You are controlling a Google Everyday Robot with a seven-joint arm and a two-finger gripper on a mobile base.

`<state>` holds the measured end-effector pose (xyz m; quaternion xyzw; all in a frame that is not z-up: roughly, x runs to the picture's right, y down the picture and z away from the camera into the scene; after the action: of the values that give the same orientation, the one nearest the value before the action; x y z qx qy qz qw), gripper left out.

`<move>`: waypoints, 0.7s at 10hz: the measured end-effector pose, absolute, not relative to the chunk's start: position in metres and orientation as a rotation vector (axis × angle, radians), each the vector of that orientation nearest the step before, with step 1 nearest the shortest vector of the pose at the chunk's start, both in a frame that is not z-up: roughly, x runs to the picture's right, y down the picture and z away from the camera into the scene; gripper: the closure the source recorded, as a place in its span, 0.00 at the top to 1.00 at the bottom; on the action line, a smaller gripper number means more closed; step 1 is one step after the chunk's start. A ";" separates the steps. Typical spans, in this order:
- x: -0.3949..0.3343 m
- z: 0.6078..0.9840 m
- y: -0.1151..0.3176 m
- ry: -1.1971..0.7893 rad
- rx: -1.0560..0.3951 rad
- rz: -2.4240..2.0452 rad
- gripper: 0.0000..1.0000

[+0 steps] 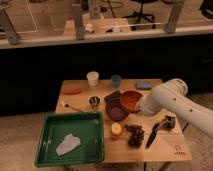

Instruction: Stack bowls into tray

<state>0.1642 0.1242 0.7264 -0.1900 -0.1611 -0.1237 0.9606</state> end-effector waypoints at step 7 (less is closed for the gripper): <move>0.117 0.763 0.145 -0.448 -0.437 -0.267 0.49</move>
<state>0.1172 0.1453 0.7633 -0.2142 -0.2196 -0.1311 0.9427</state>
